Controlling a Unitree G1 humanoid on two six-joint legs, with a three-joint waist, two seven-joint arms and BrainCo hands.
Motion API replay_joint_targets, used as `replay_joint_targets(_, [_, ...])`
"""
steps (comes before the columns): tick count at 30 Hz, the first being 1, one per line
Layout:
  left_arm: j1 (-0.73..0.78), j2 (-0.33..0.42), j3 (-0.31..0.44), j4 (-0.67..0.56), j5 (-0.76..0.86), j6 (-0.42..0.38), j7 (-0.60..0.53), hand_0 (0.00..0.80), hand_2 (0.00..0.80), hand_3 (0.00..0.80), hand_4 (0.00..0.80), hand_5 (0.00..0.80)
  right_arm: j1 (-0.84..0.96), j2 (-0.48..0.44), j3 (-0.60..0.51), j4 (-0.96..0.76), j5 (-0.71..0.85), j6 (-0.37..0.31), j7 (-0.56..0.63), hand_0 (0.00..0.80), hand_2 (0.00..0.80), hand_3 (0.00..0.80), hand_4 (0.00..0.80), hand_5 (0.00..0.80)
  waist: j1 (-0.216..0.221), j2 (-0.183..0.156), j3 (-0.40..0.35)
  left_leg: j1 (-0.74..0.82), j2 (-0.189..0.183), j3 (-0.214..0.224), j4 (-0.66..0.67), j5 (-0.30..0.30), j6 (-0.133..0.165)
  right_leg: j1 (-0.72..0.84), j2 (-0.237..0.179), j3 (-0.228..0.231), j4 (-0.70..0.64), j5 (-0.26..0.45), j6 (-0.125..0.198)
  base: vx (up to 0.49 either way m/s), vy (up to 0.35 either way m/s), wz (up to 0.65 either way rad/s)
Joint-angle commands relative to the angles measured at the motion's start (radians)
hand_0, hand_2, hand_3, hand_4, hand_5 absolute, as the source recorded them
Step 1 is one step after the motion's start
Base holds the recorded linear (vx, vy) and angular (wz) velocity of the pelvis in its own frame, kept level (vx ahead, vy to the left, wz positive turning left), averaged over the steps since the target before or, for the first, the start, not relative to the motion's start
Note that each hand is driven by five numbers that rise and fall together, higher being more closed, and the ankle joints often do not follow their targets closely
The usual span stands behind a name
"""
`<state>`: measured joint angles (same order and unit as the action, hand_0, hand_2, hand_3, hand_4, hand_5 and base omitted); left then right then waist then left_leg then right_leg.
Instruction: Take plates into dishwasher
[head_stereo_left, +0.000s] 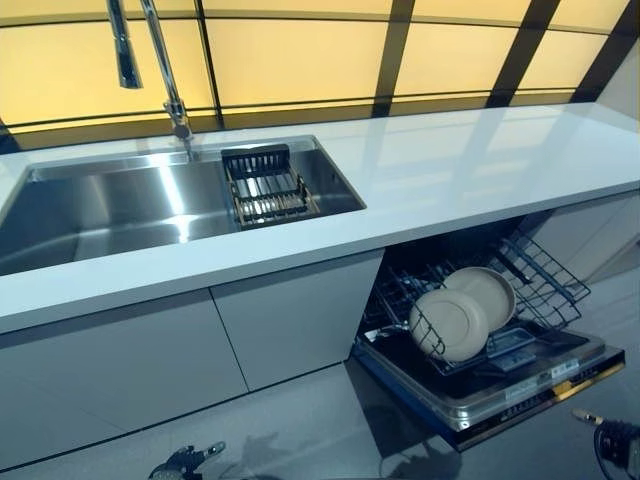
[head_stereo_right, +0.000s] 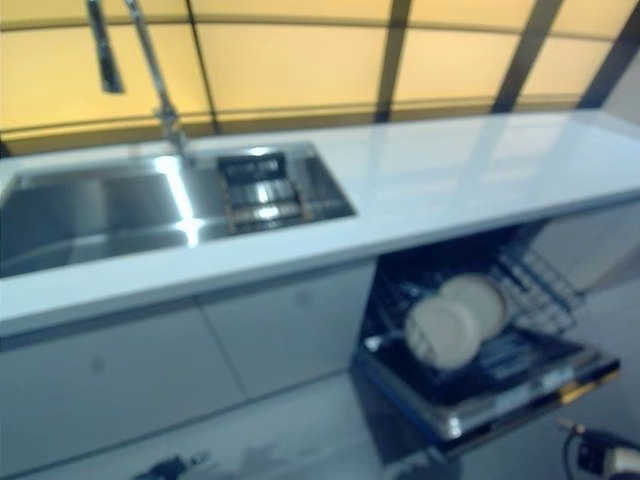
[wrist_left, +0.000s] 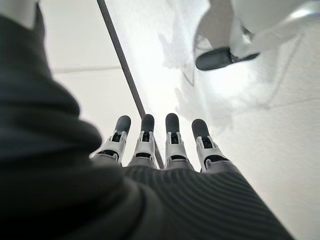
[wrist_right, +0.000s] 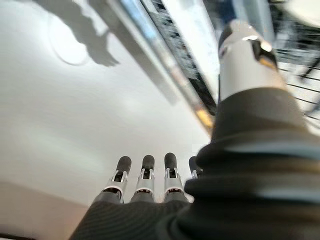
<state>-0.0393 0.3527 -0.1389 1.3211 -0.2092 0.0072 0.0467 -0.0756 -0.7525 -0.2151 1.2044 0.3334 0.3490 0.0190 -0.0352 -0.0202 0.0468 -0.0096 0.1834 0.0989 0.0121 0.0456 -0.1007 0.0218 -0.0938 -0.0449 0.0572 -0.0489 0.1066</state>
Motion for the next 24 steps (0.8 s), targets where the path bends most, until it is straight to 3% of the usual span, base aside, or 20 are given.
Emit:
replay_joint_targets(1, [-0.001,0.048,0.058,0.048,0.035,-0.011,0.020,0.000,0.000,0.000,0.000,0.000,-0.019,-0.008,-0.019,0.049,-0.024,-0.032,-0.008,0.000,0.000,0.000,0.000,0.000,0.020,-0.016,0.090,-0.128,0.037,0.051,-0.086,0.175,-0.032,0.120,0.092,-0.025,0.005,-0.051,-0.088,-0.217,-0.178,0.15])
replay_joint_targets(4, [-0.019,0.044,0.069,0.038,0.040,-0.010,0.010,0.000,0.000,0.000,0.000,0.000,-0.010,0.006,-0.027,0.081,0.009,-0.042,-0.027,0.000,0.000,0.000,0.000,0.000,-0.007,-0.023,0.110,-0.117,0.027,0.185,0.033,0.144,-0.015,0.108,0.086,-0.081,-0.014,-0.019,-0.091,-0.327,-0.144,0.53])
replay_joint_targets(5, [-0.037,0.042,0.066,0.030,0.044,-0.010,-0.002,0.000,0.000,0.000,0.000,0.000,-0.007,0.012,-0.035,0.095,0.045,-0.048,-0.032,0.000,0.000,0.000,0.000,0.000,-0.023,-0.039,0.112,-0.106,0.020,0.223,0.162,0.103,0.000,0.099,0.072,-0.107,-0.025,-0.001,-0.101,-0.371,-0.125,0.65])
replay_joint_targets(7, [-0.074,0.027,0.051,0.024,0.052,-0.018,-0.004,0.000,0.000,0.000,0.000,0.000,0.008,0.034,-0.045,0.131,0.082,-0.086,-0.030,0.000,0.000,0.000,0.000,0.000,-0.049,-0.067,0.100,-0.069,-0.008,0.246,0.285,-0.007,0.038,0.074,0.043,-0.134,-0.048,0.040,-0.099,-0.330,-0.086,0.67])
replay_joint_targets(9, [-0.104,0.020,0.041,0.004,0.043,-0.012,-0.018,0.000,0.000,0.000,0.000,0.000,0.022,0.044,-0.060,0.130,0.106,-0.089,-0.033,0.000,0.000,0.000,0.000,0.000,-0.077,-0.071,0.082,-0.006,-0.042,0.217,0.383,-0.053,0.040,0.037,0.044,-0.132,-0.049,0.063,-0.103,-0.239,-0.015,0.27])
replay_joint_targets(10, [-0.112,0.018,0.038,-0.004,0.041,-0.007,-0.023,0.000,0.000,0.000,0.000,0.000,0.032,0.047,-0.069,0.126,0.107,-0.091,-0.035,0.000,0.000,0.000,0.000,0.000,-0.086,-0.065,0.075,0.022,-0.057,0.198,0.371,-0.065,0.042,0.022,0.050,-0.131,-0.041,0.065,-0.103,-0.193,0.089,0.30])
replay_joint_targets(11, [-0.116,0.012,0.031,-0.015,0.031,-0.006,-0.030,0.000,0.000,0.000,0.000,0.000,0.047,0.053,-0.078,0.119,0.102,-0.100,-0.046,0.000,0.000,0.000,0.000,0.000,-0.102,-0.044,0.061,0.095,-0.103,0.143,0.269,-0.108,0.052,-0.015,0.068,-0.130,-0.016,0.063,-0.095,-0.183,0.149,0.63])
replay_joint_targets(13, [-0.119,0.001,0.005,-0.021,0.004,0.001,-0.033,0.000,0.000,0.000,0.000,0.000,0.054,0.071,-0.065,0.103,0.120,-0.093,-0.083,0.000,0.000,0.000,0.000,0.000,-0.107,-0.010,0.049,0.176,-0.171,0.046,0.014,-0.138,0.072,-0.069,0.102,-0.129,0.014,0.068,-0.083,-0.202,0.140,0.62])
replay_joint_targets(14, [-0.122,-0.004,-0.006,-0.021,0.006,0.002,-0.032,0.000,0.000,0.000,0.000,0.000,0.054,0.085,-0.058,0.101,0.133,-0.083,-0.104,0.000,0.000,0.000,0.000,0.000,-0.104,-0.009,0.049,0.175,-0.189,0.024,-0.022,-0.143,0.085,-0.090,0.104,-0.133,0.021,0.074,-0.077,-0.216,0.045,0.60])
replay_joint_targets(17, [-0.119,-0.012,-0.019,-0.012,0.033,-0.004,-0.039,0.000,0.000,0.000,0.000,0.000,0.044,0.116,-0.045,0.110,0.114,-0.078,-0.119,0.000,0.000,0.000,0.000,0.000,-0.087,-0.028,0.053,0.161,-0.220,-0.002,-0.045,-0.143,0.106,-0.110,0.095,-0.131,-0.008,0.119,-0.055,-0.251,-0.003,0.49])
replay_joint_targets(23, [-0.107,-0.004,-0.052,0.003,0.078,-0.055,-0.039,0.000,0.000,0.000,0.000,0.000,0.025,0.095,-0.031,0.120,0.095,-0.091,-0.125,0.000,0.000,0.000,0.000,0.000,-0.085,-0.038,0.057,0.156,-0.226,0.031,-0.073,-0.129,0.127,-0.123,0.079,-0.114,-0.035,0.154,-0.030,-0.154,0.069,-0.04])
replay_joint_targets(24, [-0.116,0.005,-0.062,-0.009,0.094,-0.053,-0.037,0.000,0.000,0.000,0.000,0.000,0.035,0.100,-0.034,0.111,0.083,-0.107,-0.123,0.000,0.000,0.000,0.000,0.000,-0.101,-0.042,0.064,0.169,-0.235,0.032,-0.088,-0.125,0.128,-0.152,0.071,-0.095,-0.048,0.201,-0.004,-0.076,0.059,0.00])
